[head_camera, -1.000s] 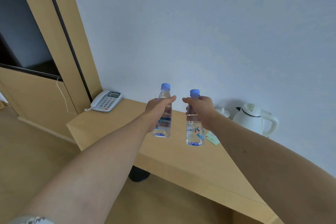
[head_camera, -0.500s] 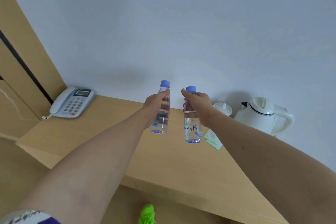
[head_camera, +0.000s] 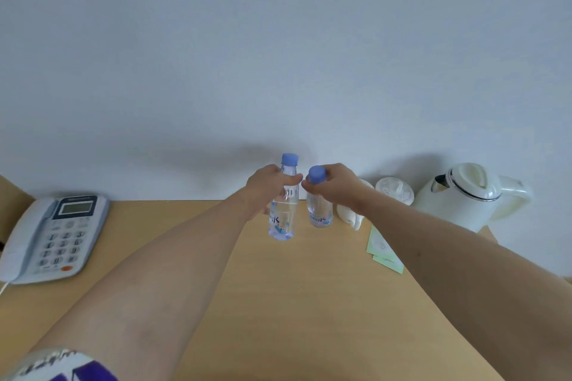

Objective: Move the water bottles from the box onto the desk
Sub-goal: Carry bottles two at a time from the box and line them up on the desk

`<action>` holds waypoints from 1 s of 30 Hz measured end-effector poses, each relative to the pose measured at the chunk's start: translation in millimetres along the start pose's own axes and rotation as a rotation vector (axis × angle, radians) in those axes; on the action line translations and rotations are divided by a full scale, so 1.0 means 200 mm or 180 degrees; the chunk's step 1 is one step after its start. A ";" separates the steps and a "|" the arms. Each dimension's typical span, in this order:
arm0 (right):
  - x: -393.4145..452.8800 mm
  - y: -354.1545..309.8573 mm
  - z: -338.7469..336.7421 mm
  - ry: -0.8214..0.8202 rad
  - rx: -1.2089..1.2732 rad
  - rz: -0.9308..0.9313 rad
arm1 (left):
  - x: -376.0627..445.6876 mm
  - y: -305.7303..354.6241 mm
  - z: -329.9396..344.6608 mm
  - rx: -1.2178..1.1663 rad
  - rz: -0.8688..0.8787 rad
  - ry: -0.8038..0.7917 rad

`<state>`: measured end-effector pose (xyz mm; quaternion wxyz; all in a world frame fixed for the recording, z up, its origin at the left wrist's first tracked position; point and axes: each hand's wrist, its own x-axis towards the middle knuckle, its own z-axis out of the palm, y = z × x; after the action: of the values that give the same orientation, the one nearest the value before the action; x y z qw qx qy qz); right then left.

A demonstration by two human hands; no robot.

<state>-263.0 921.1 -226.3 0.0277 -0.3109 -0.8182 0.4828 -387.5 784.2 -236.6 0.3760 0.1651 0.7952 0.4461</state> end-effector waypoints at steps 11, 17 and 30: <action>0.21 0.14 -0.01 0.0328 -0.1231 -0.0253 | 0.23 -0.14 0.08 0.0995 0.0218 0.0443; 0.28 0.20 0.00 0.0627 -0.1106 -0.0217 | 0.31 -0.14 0.15 0.1110 0.0380 0.0837; 0.33 0.20 -0.05 0.0604 -0.1220 -0.0128 | 0.32 -0.06 0.24 0.0740 0.0705 0.0700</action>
<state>-294.1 977.3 -270.7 0.0547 -0.3381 -0.8949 0.2862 -392.5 844.7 -291.0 0.2139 0.2442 0.8546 0.4053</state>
